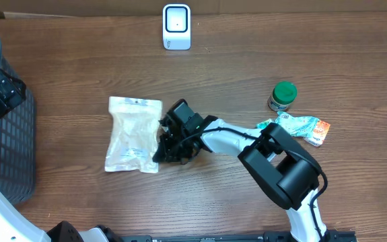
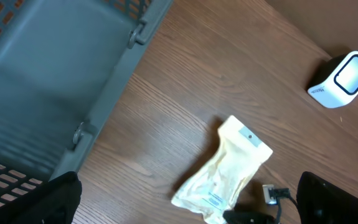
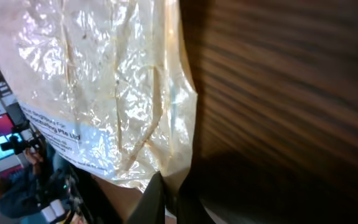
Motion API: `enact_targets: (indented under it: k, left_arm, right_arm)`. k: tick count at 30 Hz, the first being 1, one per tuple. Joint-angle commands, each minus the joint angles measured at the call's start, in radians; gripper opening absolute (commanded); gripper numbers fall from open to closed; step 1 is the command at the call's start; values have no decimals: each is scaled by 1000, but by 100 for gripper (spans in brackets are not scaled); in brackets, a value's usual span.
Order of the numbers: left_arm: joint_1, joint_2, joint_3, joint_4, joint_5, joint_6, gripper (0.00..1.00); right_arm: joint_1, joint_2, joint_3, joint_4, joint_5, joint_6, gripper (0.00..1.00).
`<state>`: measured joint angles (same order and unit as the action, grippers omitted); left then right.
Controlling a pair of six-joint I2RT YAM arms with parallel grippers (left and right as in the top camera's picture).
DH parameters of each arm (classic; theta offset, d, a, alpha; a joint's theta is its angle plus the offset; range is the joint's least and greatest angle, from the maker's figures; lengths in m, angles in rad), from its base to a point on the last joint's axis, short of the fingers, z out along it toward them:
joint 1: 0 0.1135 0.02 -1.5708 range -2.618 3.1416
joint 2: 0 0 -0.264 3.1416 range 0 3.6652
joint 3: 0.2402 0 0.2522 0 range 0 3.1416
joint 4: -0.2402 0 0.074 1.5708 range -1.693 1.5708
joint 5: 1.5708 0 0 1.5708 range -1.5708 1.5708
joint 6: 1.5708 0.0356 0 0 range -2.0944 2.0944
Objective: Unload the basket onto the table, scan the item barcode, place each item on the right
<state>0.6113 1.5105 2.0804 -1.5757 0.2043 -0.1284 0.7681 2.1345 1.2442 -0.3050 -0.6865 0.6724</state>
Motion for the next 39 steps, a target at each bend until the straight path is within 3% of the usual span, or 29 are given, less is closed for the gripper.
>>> enact_targets:
  k: [1, 7, 9, 13, 16, 19, 23, 25, 33, 39]
  left_arm:
    - [3, 2, 9, 2, -2, -10, 100]
    - [3, 2, 9, 2, -2, -10, 100]
    - [3, 2, 9, 2, -2, -10, 99]
    - [3, 2, 9, 2, -2, -10, 100]
    - [3, 2, 9, 2, -2, -10, 100]
    - [3, 2, 9, 2, -2, -10, 100]
    - [3, 2, 9, 2, -2, -10, 100]
    - [3, 2, 9, 2, -2, -10, 100]
    - [3, 2, 9, 2, -2, -10, 100]
    - [3, 2, 9, 2, -2, -10, 100]
  right_arm:
    - [-39, -87, 20, -109, 62, -97, 4]
    - [-57, -242, 131, -460, 323, -239, 4]
    - [-55, -286, 239, -674, 492, -288, 4]
    - [-40, -289, 387, -944, 772, -289, 4]
    - [-27, -289, 422, -1031, 882, -289, 4]
    - [-34, -285, 413, -999, 838, -288, 8]
    - [-90, -259, 389, -866, 649, -294, 55]
    - [-122, -232, 389, -812, 533, -336, 66]
    - [-186, -53, 389, -699, 163, -468, 67]
    - [-186, 38, 389, -656, 56, -499, 66]
